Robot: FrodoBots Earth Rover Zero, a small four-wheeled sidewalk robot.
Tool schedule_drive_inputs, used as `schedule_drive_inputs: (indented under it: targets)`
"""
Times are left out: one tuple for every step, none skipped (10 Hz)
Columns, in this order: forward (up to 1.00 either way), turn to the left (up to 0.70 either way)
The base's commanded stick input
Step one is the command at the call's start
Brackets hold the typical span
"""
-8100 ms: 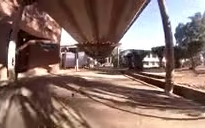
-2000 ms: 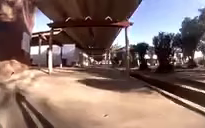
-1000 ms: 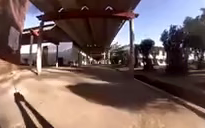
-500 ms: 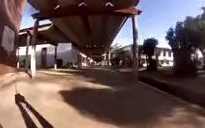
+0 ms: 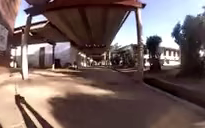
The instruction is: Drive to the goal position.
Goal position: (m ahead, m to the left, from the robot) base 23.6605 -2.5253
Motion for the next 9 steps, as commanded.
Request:
schedule_drive_inputs:
  targets:
    - [0.85,0.00]
    - [0.85,0.00]
    - [0.85,0.00]
    - [0.85,0.00]
    - [0.85,0.00]
    - [0.85,0.00]
    - [0.85,0.00]
    - [0.85,0.00]
    - [0.85,0.00]
